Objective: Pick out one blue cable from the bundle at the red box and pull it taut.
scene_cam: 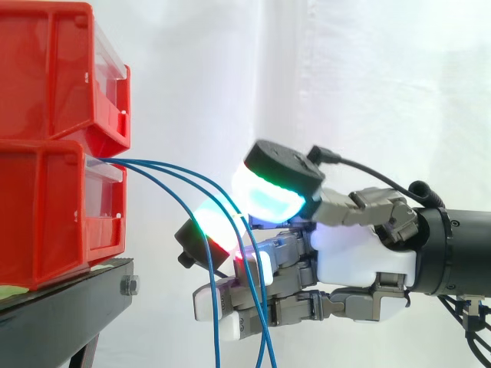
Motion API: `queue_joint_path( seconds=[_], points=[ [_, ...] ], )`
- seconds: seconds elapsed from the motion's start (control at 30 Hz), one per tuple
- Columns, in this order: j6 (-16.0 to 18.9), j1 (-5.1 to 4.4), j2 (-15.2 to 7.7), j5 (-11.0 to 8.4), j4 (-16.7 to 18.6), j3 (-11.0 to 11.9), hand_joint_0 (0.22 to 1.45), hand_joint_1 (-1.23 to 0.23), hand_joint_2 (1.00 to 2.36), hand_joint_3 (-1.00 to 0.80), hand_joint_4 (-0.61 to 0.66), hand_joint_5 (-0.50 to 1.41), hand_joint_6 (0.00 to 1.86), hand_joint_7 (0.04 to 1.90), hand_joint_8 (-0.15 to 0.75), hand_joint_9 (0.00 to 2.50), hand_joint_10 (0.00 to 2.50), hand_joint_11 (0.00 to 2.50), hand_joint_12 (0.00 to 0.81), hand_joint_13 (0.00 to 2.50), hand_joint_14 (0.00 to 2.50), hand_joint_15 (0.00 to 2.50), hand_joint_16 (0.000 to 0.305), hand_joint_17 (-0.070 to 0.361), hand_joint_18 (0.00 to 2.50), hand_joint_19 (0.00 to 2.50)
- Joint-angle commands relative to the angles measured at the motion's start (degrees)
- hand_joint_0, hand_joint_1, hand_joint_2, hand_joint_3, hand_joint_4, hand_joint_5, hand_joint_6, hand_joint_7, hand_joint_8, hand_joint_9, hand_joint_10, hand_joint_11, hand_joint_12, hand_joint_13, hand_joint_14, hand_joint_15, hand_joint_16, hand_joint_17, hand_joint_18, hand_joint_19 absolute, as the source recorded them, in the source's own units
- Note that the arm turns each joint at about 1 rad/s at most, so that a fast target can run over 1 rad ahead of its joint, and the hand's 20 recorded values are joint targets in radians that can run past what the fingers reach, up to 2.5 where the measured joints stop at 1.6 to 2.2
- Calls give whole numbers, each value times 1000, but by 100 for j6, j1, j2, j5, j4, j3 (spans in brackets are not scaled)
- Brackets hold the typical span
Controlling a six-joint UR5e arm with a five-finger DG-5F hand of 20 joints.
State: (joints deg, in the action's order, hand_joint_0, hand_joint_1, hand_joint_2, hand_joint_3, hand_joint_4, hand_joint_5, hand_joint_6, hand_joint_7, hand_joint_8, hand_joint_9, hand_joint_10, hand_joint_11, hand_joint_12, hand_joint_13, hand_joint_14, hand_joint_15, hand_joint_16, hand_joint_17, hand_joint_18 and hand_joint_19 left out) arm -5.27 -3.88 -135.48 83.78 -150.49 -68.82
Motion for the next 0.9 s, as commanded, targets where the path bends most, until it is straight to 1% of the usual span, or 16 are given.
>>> queue_joint_path(
  seconds=[0.0, 0.17, 0.23, 0.3, 0.33, 0.5, 0.53, 0.6, 0.77, 0.87],
  points=[
    [0, 2, -5, -2, -6, 0, 497, -567, 1000, -500, 81, -198, 888, 893, 249, 1034, 21, 744, 134, 855, 13, 396, 12, 26, 500, 509],
    [62, 2, 4, -2, -6, 0, 468, -588, 1000, -500, 89, -197, 882, 895, 258, 1040, 21, 735, 142, 865, 13, 395, 13, 30, 515, 489],
    [343, 2, -5, -2, 2, 0, 459, -598, 1000, -500, 95, -201, 882, 889, 261, 1040, 20, 737, 146, 868, 14, 387, 14, 32, 521, 483],
    [457, 2, 4, -2, -6, 0, 452, -624, 1000, -500, 103, -206, 883, 875, 265, 1033, 18, 739, 150, 869, 13, 389, 15, 33, 526, 480],
    [686, 2, -5, 7, -6, 0, 452, -650, 1000, -500, 101, -207, 883, 876, 265, 1033, 19, 735, 149, 869, 13, 389, 15, 33, 526, 480],
    [1020, 2, 4, 104, -15, -8, 485, -784, 1000, -500, 99, -220, 885, 859, 255, 1008, 21, 750, 143, 866, 13, 396, 12, 27, 533, 471],
    [1055, -7, 4, 121, -24, 0, 486, -783, 1000, -500, 97, -221, 885, 857, 252, 1008, 21, 751, 142, 866, 13, 396, 12, 27, 533, 471],
    [1160, 2, -5, 148, -24, 0, 527, -849, 1000, -500, 91, -232, 887, 851, 248, 983, 22, 780, 131, 865, 14, 404, 10, 22, 540, 472],
    [1301, 11, -5, 148, -24, -8, 585, -887, 1000, -500, 89, -246, 889, 843, 242, 969, 22, 837, 123, 873, 16, 406, 8, 19, 560, 467],
    [1318, 11, -5, 156, -24, 0, 616, -895, 1000, -500, 76, -251, 889, 838, 237, 967, 22, 841, 121, 890, 15, 408, 8, 18, 579, 466]
  ],
)
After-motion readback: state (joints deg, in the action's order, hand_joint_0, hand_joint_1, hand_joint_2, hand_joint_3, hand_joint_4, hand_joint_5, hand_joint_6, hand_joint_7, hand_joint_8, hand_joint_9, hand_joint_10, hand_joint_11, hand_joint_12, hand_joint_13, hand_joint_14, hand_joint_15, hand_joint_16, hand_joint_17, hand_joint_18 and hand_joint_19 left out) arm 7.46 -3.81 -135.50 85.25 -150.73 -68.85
